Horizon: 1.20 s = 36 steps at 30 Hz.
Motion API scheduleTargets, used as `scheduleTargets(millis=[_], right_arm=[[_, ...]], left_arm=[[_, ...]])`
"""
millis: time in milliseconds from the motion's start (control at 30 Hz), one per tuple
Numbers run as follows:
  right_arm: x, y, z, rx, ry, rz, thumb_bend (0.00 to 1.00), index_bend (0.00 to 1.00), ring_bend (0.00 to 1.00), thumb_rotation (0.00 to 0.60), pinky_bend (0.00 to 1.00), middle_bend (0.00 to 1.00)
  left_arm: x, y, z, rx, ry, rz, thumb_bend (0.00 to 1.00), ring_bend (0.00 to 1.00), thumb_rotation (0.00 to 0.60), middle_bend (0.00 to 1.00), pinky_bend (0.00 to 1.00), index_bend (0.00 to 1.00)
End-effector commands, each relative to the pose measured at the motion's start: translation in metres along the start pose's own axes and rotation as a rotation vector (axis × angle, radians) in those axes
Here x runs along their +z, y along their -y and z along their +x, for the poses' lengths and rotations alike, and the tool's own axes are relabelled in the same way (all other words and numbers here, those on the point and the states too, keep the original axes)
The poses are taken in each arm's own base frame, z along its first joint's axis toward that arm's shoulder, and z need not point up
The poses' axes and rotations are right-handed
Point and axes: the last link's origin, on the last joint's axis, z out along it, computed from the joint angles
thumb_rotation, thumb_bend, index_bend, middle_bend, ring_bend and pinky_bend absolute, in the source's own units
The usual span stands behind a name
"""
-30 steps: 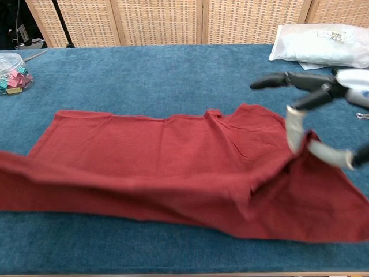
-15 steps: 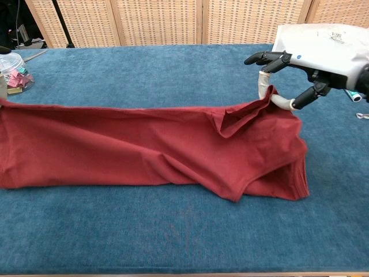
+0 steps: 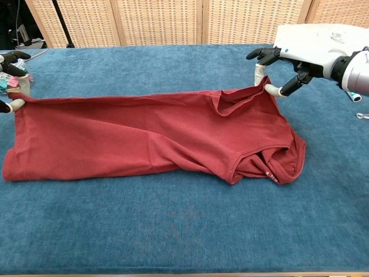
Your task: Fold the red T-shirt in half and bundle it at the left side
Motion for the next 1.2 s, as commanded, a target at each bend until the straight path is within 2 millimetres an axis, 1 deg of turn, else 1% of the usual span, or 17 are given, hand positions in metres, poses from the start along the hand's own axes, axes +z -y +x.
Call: scheduleTargets(millis=[33,233,267,300,333,400,500,567,600,633,700,733,767,833,867,1067,1200], right_arm=[[0.007,-0.002,-0.001,-0.002,0.005,-0.017,0.54,0.67,0.0,0.6,0.0,0.07],[0.016,-0.007,-0.004,-0.015,0.019,-0.045,0.54,0.67,0.0,0.6,0.0,0.07],[0.017,-0.007,-0.005,-0.016,0.02,-0.047,0.54,0.67,0.0,0.6,0.0,0.07],[0.018,-0.008,-0.005,-0.019,0.021,-0.05,0.54,0.67,0.0,0.6,0.0,0.07],[0.019,-0.008,-0.006,-0.024,0.023,-0.053,0.54,0.67,0.0,0.6,0.0,0.07],[0.021,-0.009,-0.006,-0.03,0.024,-0.058,0.54,0.67,0.0,0.6,0.0,0.07],[0.026,-0.012,-0.008,-0.047,0.028,-0.073,0.54,0.67,0.0,0.6,0.0,0.07],[0.028,-0.015,-0.008,-0.062,0.029,-0.085,0.54,0.67,0.0,0.6,0.0,0.07],[0.03,-0.016,-0.008,-0.071,0.026,-0.092,0.53,0.67,0.0,0.6,0.0,0.07],[0.03,-0.017,-0.008,-0.077,0.025,-0.096,0.49,0.65,0.0,0.6,0.0,0.07],[0.032,-0.021,-0.007,-0.096,0.022,-0.11,0.38,0.54,0.0,0.6,0.0,0.05],[0.032,-0.022,-0.007,-0.107,0.02,-0.116,0.3,0.41,0.0,0.6,0.0,0.02],[0.032,-0.025,-0.007,-0.124,0.025,-0.124,0.21,0.27,0.0,0.6,0.0,0.01],[0.03,-0.027,-0.005,-0.144,0.03,-0.133,0.07,0.07,0.0,0.6,0.0,0.0],[0.029,-0.027,-0.003,-0.146,0.019,-0.134,0.02,0.01,0.0,0.6,0.0,0.0],[0.018,-0.023,0.014,-0.191,-0.067,-0.116,0.0,0.0,0.0,0.6,0.0,0.0],[0.005,-0.019,0.024,-0.21,-0.09,-0.108,0.0,0.0,0.0,0.6,0.0,0.0]], left_arm=[[0.006,-0.002,-0.003,-0.001,0.002,0.003,0.56,0.0,0.6,0.0,0.0,0.75],[0.013,-0.003,-0.009,0.01,0.01,0.018,0.54,0.0,0.6,0.0,0.0,0.75],[0.014,-0.004,-0.01,0.012,0.012,0.02,0.53,0.0,0.6,0.0,0.0,0.74],[0.014,-0.004,-0.01,0.014,0.015,0.022,0.52,0.0,0.6,0.0,0.0,0.7],[0.015,-0.004,-0.011,0.011,0.02,0.024,0.51,0.0,0.6,0.0,0.0,0.66],[0.016,-0.005,-0.012,0.009,0.028,0.027,0.48,0.0,0.6,0.0,0.0,0.44],[0.018,-0.007,-0.014,0.012,0.036,0.028,0.47,0.0,0.6,0.0,0.0,0.19],[0.018,-0.007,-0.016,0.008,0.042,0.03,0.46,0.0,0.6,0.0,0.0,0.06],[0.019,-0.008,-0.016,0.007,0.043,0.03,0.46,0.0,0.6,0.0,0.0,0.02],[0.019,-0.008,-0.016,0.006,0.043,0.031,0.45,0.0,0.6,0.0,0.0,0.0],[0.02,-0.009,-0.016,-0.001,0.041,0.029,0.42,0.0,0.6,0.0,0.0,0.0],[0.02,-0.009,-0.016,-0.004,0.041,0.027,0.41,0.0,0.6,0.0,0.0,0.0],[0.02,-0.01,-0.016,-0.008,0.04,0.024,0.4,0.0,0.6,0.0,0.0,0.0],[0.019,-0.01,-0.015,-0.014,0.037,0.018,0.39,0.0,0.6,0.0,0.0,0.0],[0.018,-0.01,-0.014,-0.019,0.034,0.015,0.39,0.0,0.6,0.0,0.0,0.0],[0.01,-0.007,-0.007,-0.03,0.024,0.007,0.38,0.0,0.6,0.0,0.0,0.0],[0.003,-0.004,-0.002,-0.039,0.02,0.001,0.38,0.0,0.6,0.0,0.0,0.0]])
